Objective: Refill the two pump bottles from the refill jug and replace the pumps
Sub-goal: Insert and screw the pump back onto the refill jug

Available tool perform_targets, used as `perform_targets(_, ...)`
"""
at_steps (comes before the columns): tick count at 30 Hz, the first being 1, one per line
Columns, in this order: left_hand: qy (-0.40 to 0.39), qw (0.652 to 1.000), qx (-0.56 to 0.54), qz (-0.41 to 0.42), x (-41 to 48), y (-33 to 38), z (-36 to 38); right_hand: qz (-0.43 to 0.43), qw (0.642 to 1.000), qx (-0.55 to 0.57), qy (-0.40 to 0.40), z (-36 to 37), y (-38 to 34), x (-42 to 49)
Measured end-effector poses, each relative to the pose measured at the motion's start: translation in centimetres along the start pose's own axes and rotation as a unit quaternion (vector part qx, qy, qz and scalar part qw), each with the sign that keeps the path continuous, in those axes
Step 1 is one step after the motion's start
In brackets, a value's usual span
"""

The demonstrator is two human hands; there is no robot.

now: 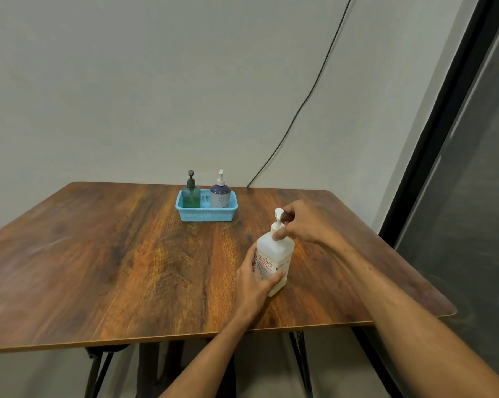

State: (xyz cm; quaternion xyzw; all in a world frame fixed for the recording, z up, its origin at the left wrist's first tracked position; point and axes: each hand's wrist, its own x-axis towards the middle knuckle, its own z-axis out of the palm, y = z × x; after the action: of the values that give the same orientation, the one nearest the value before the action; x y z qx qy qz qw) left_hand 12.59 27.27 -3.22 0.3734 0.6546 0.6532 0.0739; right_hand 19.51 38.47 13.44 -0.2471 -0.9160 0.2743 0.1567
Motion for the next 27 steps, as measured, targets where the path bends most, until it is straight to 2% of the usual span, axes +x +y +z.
perform_targets(4,0.005,1.000,-0.015,0.004,-0.2,-0.4,0.2,0.001,0.996,0.093,0.016,0.6,1.4,-0.5)
perform_targets(12,0.006,1.000,-0.026,0.003,-0.3,-0.8,0.3,-0.022,0.985,0.148,0.087,2.1,2.6,-0.5)
perform_targets(20,-0.001,1.000,-0.028,-0.002,-0.3,-1.0,0.4,-0.048,0.976,0.201,0.070,1.8,2.5,-0.9)
perform_targets(27,-0.004,1.000,-0.029,0.004,-0.4,-0.6,0.2,-0.035,0.968,0.216,0.122,3.1,3.2,-0.7)
